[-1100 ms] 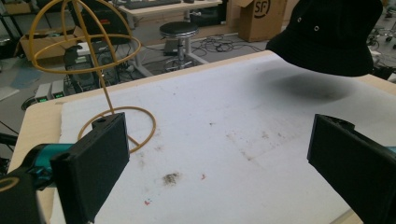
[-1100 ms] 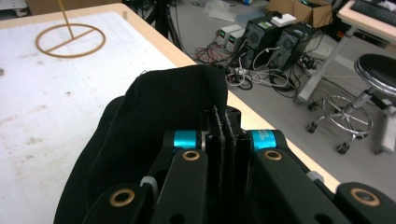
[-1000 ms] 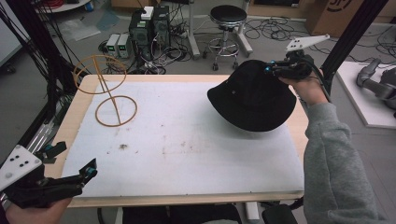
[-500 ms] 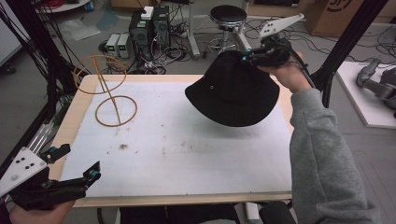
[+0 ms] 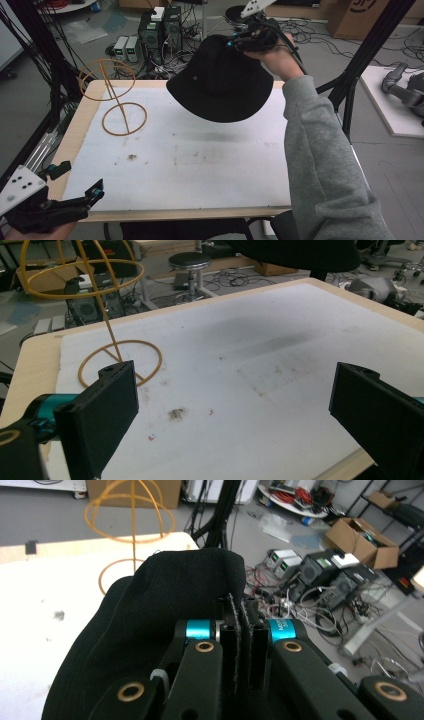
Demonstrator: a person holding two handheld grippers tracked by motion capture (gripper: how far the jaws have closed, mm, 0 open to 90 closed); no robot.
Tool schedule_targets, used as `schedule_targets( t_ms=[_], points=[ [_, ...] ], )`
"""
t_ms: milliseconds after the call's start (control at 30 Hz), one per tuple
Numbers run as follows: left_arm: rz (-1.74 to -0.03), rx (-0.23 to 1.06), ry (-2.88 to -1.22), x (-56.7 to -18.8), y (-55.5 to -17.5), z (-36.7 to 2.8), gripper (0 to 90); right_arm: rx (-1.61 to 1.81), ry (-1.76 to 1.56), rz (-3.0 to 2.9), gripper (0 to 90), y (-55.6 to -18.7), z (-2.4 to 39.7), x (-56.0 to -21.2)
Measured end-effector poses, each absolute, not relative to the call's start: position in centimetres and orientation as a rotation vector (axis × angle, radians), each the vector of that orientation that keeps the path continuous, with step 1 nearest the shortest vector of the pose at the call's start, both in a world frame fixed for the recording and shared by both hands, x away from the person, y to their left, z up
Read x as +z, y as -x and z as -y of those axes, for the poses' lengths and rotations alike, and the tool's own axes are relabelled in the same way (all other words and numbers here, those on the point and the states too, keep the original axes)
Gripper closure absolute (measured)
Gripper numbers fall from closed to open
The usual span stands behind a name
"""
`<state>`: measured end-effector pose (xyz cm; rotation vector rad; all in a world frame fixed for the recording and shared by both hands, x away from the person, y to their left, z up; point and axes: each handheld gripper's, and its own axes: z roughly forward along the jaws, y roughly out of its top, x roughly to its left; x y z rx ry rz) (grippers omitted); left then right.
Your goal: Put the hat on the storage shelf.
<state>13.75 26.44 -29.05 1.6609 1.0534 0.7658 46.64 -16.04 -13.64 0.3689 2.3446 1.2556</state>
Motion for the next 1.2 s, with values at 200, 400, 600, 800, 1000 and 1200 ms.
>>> schedule_targets(
  t_ms=[200, 400, 600, 800, 1000, 1200],
  points=[
    [-1.078, 0.776, -1.638, -29.3, -13.1, -27.2, 6.0, 1.262, -0.315, -2.348, 89.1, -47.1, 12.6, -12.3],
    [-1.077, 0.769, -1.652, -29.5, -12.8, -26.9, 6.0, 1.247, -0.277, -2.354, 89.2, -47.5, 9.6, -11.4],
    [-1.078, 0.756, -1.653, -29.7, -12.9, -26.6, 6.0, 1.275, -0.263, -2.333, 89.1, -48.0, 6.5, -10.2],
    [-1.074, 0.744, -1.656, -29.7, -12.9, -26.4, 6.0, 1.268, -0.246, -2.349, 89.1, -48.1, 3.9, -9.9],
    [-1.058, 0.742, -1.662, -29.5, -12.8, -26.0, 5.9, 1.317, -0.205, -2.327, 89.2, -48.1, 1.4, -9.2],
    [-1.057, 0.745, -1.668, -29.6, -12.7, -26.0, 6.0, 1.363, -0.192, -2.302, 89.1, -48.2, -1.1, -9.3]
  ],
)
